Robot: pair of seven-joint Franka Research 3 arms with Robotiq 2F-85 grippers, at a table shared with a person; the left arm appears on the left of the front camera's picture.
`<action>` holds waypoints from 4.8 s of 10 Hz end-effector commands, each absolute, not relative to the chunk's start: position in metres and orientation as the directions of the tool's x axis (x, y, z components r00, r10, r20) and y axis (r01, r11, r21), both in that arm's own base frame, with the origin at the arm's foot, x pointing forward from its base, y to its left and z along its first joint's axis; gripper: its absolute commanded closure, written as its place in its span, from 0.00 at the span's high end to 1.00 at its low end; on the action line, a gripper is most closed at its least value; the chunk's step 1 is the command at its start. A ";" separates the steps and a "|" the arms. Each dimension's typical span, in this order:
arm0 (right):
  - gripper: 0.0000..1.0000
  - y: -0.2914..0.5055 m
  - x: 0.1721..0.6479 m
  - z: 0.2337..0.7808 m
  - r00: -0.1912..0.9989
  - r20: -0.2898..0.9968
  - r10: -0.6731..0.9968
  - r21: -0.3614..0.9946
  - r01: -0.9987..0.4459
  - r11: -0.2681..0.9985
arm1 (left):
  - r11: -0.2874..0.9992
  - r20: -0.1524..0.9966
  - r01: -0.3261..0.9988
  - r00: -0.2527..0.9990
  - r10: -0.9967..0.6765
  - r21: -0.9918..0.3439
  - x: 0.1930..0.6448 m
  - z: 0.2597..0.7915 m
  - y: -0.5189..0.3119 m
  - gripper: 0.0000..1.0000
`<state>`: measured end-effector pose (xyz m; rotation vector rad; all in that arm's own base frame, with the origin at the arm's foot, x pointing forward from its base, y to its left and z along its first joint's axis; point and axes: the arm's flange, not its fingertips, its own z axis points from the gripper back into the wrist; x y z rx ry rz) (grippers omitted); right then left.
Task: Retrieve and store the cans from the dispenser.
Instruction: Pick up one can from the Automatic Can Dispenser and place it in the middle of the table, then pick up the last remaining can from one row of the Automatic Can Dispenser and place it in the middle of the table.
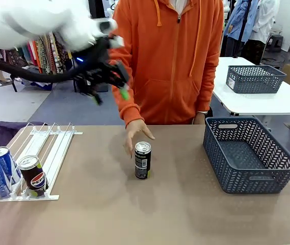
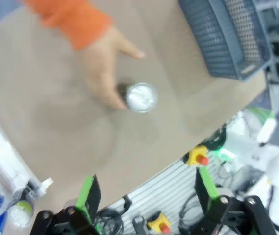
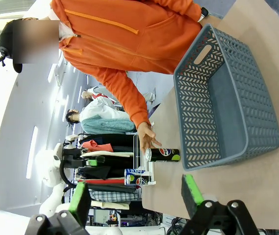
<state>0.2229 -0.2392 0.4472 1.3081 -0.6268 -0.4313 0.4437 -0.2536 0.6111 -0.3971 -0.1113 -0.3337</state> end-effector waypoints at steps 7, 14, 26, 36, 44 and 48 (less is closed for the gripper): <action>1.00 -0.241 0.221 0.450 0.762 0.190 -0.619 0.973 -0.063 0.221 | 0.179 0.107 0.056 0.952 0.287 -0.982 0.337 0.520 0.150 1.00; 1.00 -0.241 0.221 0.450 0.762 0.190 -0.619 0.973 -0.063 0.221 | 0.282 0.097 0.010 0.950 0.298 -0.959 0.326 0.537 0.165 1.00; 1.00 -0.241 0.221 0.450 0.762 0.190 -0.619 0.973 -0.063 0.221 | 0.924 0.250 0.112 0.968 -0.018 -0.367 0.370 0.516 -0.005 1.00; 1.00 -0.241 0.221 0.450 0.762 0.190 -0.619 0.973 -0.063 0.221 | 0.989 0.069 -0.030 0.997 0.041 -0.147 0.377 0.414 -0.056 1.00; 1.00 -0.241 0.221 0.450 0.762 0.190 -0.619 0.973 -0.063 0.221 | 0.995 0.055 -0.035 0.998 0.041 -0.096 0.385 0.400 -0.060 1.00; 1.00 -0.241 0.221 0.450 0.762 0.190 -0.619 0.973 -0.063 0.221 | 0.995 0.045 -0.027 0.998 0.032 -0.098 0.384 0.402 -0.061 0.00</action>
